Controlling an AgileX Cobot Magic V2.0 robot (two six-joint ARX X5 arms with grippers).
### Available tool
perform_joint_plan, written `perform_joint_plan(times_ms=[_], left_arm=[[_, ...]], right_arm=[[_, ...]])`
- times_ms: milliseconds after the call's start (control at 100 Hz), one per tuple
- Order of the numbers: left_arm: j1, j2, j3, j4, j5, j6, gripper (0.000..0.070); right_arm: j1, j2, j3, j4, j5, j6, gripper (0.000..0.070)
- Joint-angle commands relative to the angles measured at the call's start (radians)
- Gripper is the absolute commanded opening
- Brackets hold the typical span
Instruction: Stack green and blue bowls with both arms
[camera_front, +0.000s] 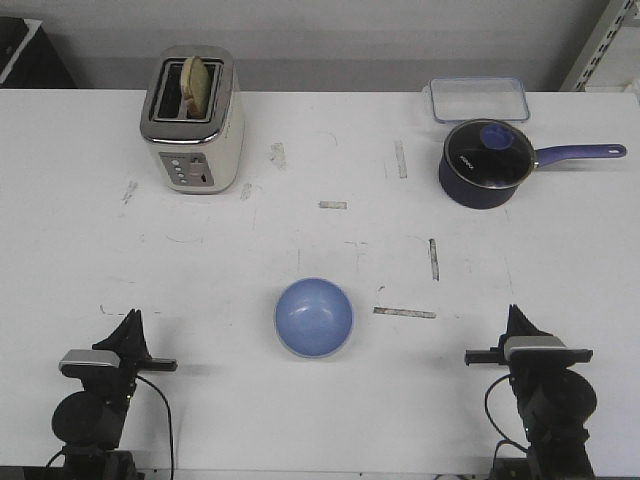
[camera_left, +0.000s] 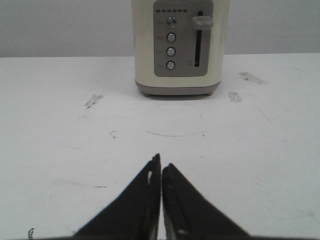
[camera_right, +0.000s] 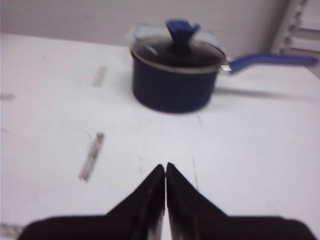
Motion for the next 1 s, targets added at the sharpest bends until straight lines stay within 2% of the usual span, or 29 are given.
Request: perform_joint_plan(times_ms=[0, 240, 350, 990], left_arm=[[0.000, -0.002, -0.021, 0.011, -0.001, -0.004, 0.0001], [0.000, -0.002, -0.021, 0.011, -0.001, -0.004, 0.0001], [0.000, -0.002, -0.021, 0.011, -0.001, -0.004, 0.0001], [0.000, -0.001, -0.021, 0.011, -0.001, -0.004, 0.0001]], right_arm=[[-0.003, -0.063, -0.048, 0.013, 0.003, 0.028, 0.0000], [-0.002, -0.303, -0.212, 0.016, -0.002, 0.063, 0.0000], [-0.002, -0.296, -0.269, 0.104, -0.002, 0.098, 0.0000], [-0.002, -0.295, -0.269, 0.111, -0.001, 0.111, 0.0000]])
